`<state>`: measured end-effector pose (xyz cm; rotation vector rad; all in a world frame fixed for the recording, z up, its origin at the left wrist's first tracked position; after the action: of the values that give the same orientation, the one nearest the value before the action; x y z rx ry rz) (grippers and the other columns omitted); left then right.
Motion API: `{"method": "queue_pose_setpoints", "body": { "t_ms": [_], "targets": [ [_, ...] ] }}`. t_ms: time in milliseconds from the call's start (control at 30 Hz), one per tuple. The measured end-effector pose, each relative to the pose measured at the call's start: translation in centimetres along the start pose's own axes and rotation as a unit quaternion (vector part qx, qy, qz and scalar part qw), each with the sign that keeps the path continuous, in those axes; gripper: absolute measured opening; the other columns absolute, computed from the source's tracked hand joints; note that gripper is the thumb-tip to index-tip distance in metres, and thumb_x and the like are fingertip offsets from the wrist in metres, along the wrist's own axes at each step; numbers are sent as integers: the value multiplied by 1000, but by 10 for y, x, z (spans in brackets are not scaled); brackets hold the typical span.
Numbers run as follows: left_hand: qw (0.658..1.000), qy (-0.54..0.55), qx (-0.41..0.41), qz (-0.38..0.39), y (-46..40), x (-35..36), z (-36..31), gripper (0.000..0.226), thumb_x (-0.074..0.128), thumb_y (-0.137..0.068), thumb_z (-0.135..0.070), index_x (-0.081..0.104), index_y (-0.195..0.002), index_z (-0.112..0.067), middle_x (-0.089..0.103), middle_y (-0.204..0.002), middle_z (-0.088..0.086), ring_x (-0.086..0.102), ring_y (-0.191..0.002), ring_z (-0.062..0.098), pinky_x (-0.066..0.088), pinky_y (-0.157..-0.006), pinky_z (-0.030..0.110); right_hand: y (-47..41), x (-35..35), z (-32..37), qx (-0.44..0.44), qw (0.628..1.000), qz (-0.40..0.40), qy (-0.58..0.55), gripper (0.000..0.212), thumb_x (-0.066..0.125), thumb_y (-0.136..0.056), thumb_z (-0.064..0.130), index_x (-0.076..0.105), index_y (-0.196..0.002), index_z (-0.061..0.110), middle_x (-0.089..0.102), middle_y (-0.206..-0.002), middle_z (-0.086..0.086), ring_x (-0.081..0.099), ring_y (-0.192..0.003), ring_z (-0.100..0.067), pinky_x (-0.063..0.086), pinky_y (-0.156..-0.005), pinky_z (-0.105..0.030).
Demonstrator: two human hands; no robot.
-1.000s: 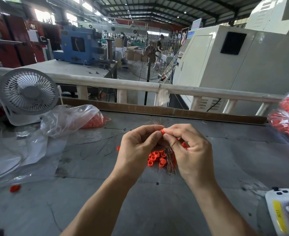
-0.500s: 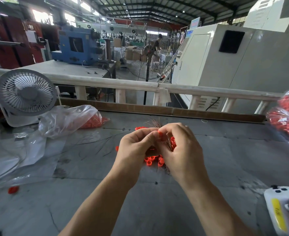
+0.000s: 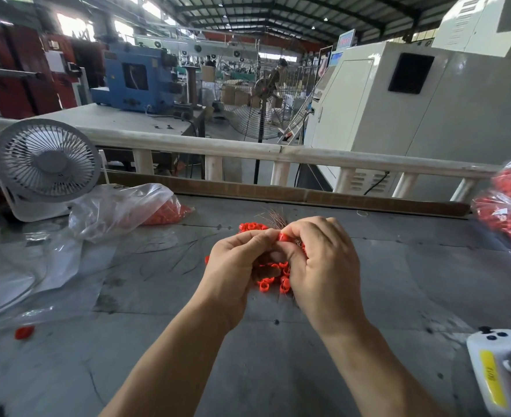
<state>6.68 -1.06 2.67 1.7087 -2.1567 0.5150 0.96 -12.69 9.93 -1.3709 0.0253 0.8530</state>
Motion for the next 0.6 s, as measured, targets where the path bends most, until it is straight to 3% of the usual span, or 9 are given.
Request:
{"method": "queue_pose_setpoints", "body": {
  "t_ms": [167, 600],
  "targets": [
    [1000, -3, -1, -17, 0, -3, 0, 26, 71, -90, -18, 74, -93, 8, 66, -76, 17, 63, -68, 22, 58, -65, 29, 2, -1, -2, 5, 1000, -20, -3, 9, 77, -88, 18, 69, -85, 13, 67, -88, 4, 59, -87, -22, 49, -82, -35],
    [999, 7, -24, -34, 1, -5, 3, 16, 72, -91, -13, 73, -78, -2, 67, -71, 13, 65, -65, 19, 59, -63, 28, 7, 6, -6, 25, 999, -22, -16, 9, 79, -87, 12, 71, -84, 11, 66, -85, 1, 61, -86, -23, 51, -77, -37]
  ]
}}
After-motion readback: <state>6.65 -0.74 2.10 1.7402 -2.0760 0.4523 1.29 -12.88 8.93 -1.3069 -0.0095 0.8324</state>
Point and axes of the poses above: each hand's wrist, its own y-axis away from the middle knuckle, its own x-axis out of the palm, z = x × y, the point moved 9 cm from there along -y, towards the middle knuckle
